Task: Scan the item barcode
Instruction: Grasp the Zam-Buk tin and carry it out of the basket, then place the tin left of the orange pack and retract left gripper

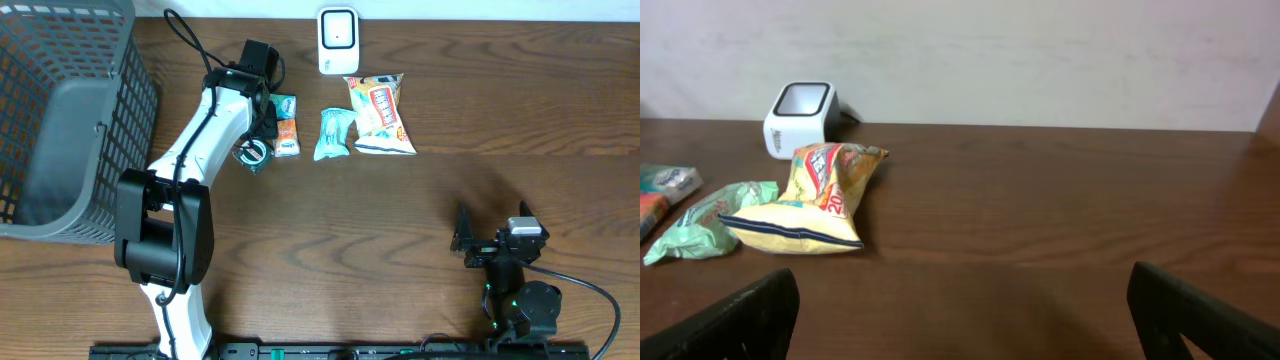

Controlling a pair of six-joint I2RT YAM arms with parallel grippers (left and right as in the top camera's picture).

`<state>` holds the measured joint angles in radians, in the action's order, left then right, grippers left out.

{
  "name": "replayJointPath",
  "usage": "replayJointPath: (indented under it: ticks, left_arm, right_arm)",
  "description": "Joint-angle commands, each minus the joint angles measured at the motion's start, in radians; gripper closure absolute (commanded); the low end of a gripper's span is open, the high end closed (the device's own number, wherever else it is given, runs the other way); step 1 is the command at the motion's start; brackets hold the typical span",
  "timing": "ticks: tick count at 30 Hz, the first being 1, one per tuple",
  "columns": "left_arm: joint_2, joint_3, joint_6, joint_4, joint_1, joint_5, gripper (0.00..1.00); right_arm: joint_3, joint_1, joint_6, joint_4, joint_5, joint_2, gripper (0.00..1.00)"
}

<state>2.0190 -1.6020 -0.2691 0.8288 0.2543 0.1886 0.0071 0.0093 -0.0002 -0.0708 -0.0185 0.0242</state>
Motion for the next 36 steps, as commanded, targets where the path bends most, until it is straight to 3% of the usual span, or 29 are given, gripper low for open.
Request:
replayJointPath:
  ticks: [1,5,8,9,10,17,24,29,34,36]
  left_arm:
    - [-0.045,-0.021,-0.006,0.000,-0.003,0.002,0.28]
    - [-0.179,-0.025,-0.006,0.000,-0.003,0.002,0.26]
    - [-0.340,-0.025,-0.056,0.008,-0.003,0.002,0.18]
    - [-0.392,-0.025,-0.064,0.015,-0.003,0.002,0.03]
    - [-0.420,-0.025,-0.066,0.021,-0.003,0.002,0.01]
    - [-0.741,-0.025,-0.097,0.167,-0.026,0.006,0.02]
    - [-1.011,-0.025,-0.201,0.269,-0.209,0.006,0.02]
    - [-1.041,-0.024,-0.225,0.280,-0.264,0.011,0.02]
    - [-0.988,-0.019,-0.359,0.344,-0.300,0.098,0.02]
    - [-0.961,-0.019,-0.361,0.368,-0.301,0.098,0.02]
  right_arm:
    - [-0.002,0.000,0.014,-0.004,0.005,-0.003,0.01]
    - [-0.002,0.000,0.014,-0.004,0.005,-0.003,0.01]
    - [-0.002,0.000,0.014,-0.004,0.005,-0.003,0.01]
    - [-0.002,0.000,0.014,-0.004,0.005,-0.003,0.01]
    - [-0.002,0.000,0.014,-0.004,0.005,-0.003,0.01]
    - [-0.002,0.000,0.014,-0.004,0.005,-0.003,0.01]
    - [-0.002,0.000,0.014,-0.004,0.005,-0.003,0.01]
    - [-0.002,0.000,0.014,-0.004,0.005,-0.003,0.01]
    - [-0.002,0.000,0.014,-0.004,0.005,-0.003,0.01]
    - [-0.002,0.000,0.014,-0.004,0.005,-0.003,0.01]
